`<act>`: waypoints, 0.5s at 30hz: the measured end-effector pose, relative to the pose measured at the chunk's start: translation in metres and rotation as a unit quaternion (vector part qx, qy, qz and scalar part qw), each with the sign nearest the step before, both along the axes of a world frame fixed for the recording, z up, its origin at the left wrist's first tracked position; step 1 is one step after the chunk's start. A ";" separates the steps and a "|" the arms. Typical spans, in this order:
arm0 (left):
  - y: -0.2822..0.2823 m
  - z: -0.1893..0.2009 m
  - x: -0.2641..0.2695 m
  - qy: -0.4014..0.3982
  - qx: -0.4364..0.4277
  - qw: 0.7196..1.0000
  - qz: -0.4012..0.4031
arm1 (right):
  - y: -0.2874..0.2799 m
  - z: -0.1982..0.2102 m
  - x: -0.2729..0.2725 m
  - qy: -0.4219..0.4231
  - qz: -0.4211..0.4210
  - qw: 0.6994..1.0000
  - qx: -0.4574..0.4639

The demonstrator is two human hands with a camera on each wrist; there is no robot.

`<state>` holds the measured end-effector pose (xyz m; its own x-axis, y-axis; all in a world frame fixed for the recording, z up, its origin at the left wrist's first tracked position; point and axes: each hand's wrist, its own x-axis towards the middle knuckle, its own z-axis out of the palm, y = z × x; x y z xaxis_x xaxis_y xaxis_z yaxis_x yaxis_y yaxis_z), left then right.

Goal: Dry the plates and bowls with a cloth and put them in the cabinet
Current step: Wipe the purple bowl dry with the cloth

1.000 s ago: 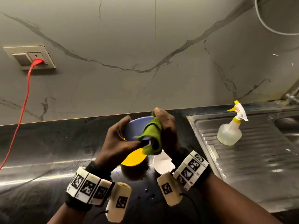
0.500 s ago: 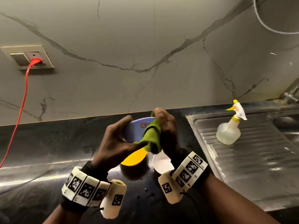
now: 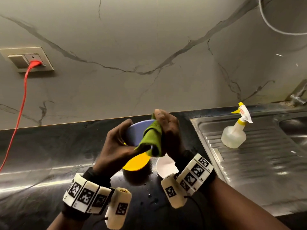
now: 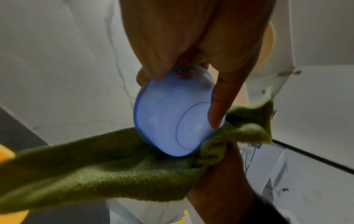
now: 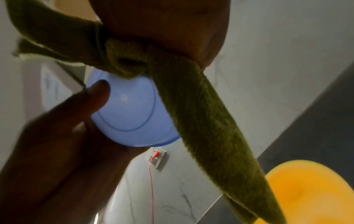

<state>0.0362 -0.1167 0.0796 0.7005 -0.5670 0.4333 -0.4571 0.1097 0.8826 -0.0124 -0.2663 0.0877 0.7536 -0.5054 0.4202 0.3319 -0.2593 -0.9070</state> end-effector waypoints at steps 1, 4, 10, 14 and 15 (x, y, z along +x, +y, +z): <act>0.000 -0.001 0.001 0.022 0.002 1.000 -0.001 | -0.002 0.000 -0.004 0.021 0.023 0.998 0.056; 0.000 -0.005 0.002 0.045 0.029 0.999 0.003 | -0.005 -0.008 -0.008 0.043 0.038 0.997 0.053; -0.008 0.005 -0.002 -0.176 0.127 0.976 -0.022 | 0.001 -0.016 0.002 0.009 -0.023 0.969 -0.247; -0.004 -0.004 0.000 -0.044 0.045 0.998 -0.005 | -0.003 -0.011 0.006 0.001 -0.001 0.995 -0.104; -0.003 -0.005 0.001 -0.012 0.029 0.999 0.006 | -0.007 -0.014 0.008 0.005 0.011 1.000 -0.025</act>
